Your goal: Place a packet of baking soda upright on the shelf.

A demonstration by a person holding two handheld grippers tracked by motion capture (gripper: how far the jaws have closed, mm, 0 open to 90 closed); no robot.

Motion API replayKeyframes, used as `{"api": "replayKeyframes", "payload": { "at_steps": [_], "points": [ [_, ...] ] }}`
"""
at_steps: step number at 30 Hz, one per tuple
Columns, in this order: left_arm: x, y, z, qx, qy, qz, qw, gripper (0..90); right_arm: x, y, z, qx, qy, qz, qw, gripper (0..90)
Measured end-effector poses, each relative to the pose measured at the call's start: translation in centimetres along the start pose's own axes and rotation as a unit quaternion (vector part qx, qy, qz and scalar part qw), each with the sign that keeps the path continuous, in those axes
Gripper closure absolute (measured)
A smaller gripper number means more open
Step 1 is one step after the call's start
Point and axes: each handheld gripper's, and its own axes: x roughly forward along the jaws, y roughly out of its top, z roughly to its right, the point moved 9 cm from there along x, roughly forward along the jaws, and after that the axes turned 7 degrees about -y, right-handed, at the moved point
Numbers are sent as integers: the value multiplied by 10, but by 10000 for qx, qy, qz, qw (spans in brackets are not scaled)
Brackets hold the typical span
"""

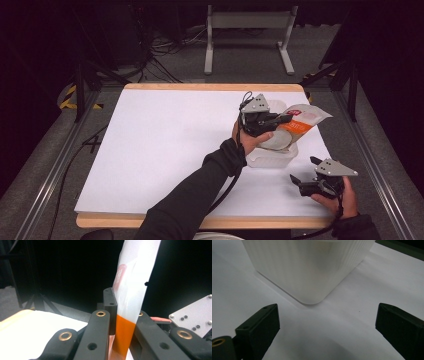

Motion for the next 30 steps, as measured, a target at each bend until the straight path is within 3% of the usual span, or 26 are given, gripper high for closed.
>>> {"api": "replayKeyframes", "payload": {
  "at_steps": [4,10,17,20,30],
  "points": [
    [-5,-5,-3,-125,-72,42,9999,899,1,0,0,-4,7,-4,10000,60],
    [-14,-28,-13,-318,-82,-176,9993,891,1,0,-1,-5,2,-23,10000,60],
    [-26,-40,-15,-255,-219,-392,9987,899,1,-1,-1,-16,-5,-42,10000,59],
    [-31,-47,-19,-292,-135,-511,9982,899,1,-1,-1,-14,-10,-41,10000,60],
    [-38,-56,-20,-256,-98,-556,9981,900,1,-1,-2,-35,-9,-63,10000,60]
  ]
}}
